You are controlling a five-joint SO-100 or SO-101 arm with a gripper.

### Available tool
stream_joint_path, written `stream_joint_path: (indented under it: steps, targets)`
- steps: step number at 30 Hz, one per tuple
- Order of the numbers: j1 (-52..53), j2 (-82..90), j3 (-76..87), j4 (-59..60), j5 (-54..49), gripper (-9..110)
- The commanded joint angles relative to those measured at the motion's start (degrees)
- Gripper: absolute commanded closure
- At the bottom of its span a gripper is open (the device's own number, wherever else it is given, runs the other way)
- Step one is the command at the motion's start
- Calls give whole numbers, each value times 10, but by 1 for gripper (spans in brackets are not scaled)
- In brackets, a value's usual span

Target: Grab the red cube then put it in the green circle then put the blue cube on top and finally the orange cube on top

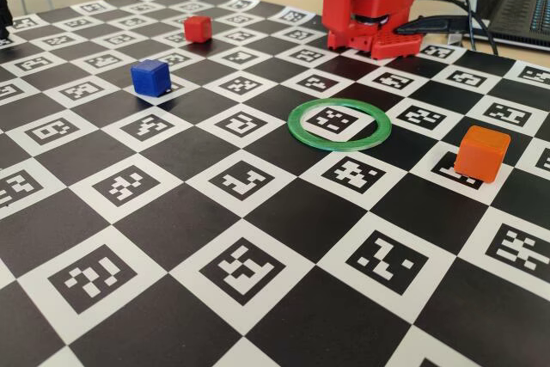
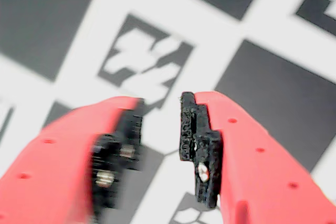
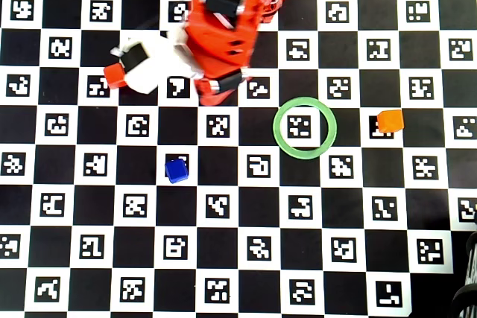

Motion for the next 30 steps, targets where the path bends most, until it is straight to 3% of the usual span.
stream_joint_path:
  steps: [1,3,11,25,30]
  targets:
    - [89,-19,-74,38,-46,85]
    - [122,-38,-94,75,-68,77]
    - [210,-86,-178,139,-96,72]
    - [279,-198,-120,73,-128,71]
    - [297,-203,-40,-20,-166,67]
